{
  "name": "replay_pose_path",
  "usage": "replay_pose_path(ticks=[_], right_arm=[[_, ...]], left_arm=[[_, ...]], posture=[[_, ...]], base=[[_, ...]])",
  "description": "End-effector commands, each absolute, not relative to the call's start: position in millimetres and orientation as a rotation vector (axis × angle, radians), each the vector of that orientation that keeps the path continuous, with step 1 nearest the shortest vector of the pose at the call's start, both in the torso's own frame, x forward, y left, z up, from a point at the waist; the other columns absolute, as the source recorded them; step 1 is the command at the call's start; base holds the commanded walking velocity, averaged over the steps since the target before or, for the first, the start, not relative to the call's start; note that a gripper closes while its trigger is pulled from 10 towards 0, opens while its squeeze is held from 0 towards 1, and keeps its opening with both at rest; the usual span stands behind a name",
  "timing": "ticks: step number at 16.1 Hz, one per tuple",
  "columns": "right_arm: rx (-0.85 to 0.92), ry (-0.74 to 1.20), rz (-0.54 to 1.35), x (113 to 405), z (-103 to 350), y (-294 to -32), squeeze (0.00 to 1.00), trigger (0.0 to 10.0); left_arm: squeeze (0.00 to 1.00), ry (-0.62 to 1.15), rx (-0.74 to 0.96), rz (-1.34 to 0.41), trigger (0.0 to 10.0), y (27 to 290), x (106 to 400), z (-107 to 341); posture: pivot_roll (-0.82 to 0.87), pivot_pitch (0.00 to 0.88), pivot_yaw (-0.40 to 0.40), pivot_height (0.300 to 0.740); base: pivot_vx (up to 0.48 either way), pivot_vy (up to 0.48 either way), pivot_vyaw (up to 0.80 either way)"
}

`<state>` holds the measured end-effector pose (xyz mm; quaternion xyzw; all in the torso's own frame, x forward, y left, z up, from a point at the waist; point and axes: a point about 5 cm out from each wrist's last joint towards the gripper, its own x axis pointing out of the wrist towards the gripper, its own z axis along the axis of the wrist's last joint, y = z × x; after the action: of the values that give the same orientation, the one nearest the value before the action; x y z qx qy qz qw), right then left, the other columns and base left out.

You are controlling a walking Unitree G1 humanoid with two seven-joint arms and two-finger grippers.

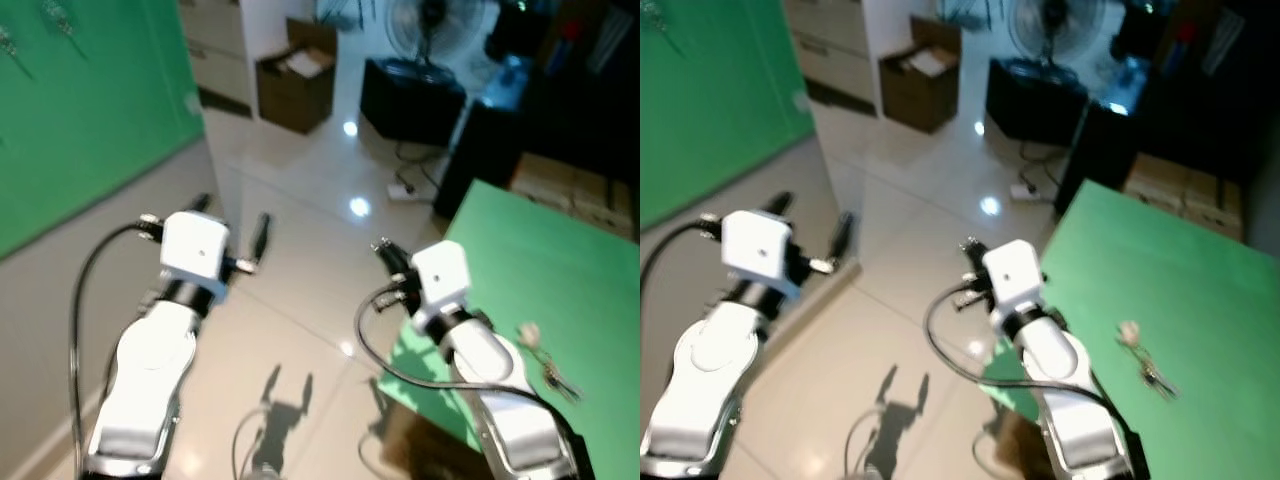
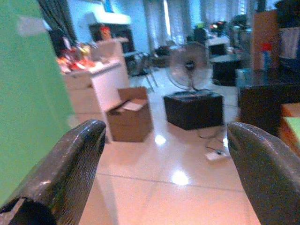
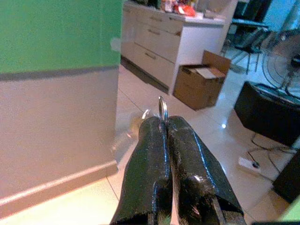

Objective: Hang keys on a hook

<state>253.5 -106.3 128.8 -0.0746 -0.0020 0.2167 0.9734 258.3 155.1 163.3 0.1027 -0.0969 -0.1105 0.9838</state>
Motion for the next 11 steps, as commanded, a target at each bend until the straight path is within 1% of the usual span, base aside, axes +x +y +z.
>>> replay_pose_path(ticks=[1, 11], right_arm=[[-0.161, 0.014, 0.417, 253.6, 124.3, -114.7, 0.00, 10.0], [-0.163, 0.006, 0.446, 259.2, 124.9, -112.8, 0.00, 10.0]], left_arm=[[0.00, -0.203, 0.203, -0.253, 10.0, 146.7, 258.8, 164.4], [0.00, -0.170, 0.168, -0.210, 10.0, 149.3, 255.6, 155.2]], posture=[[-0.06, 0.053, 0.010, 0.740], [-0.05, 0.052, -0.016, 0.740]], base=[[0.390, 0.000, 0.80], [0.391, 0.000, 0.80]])
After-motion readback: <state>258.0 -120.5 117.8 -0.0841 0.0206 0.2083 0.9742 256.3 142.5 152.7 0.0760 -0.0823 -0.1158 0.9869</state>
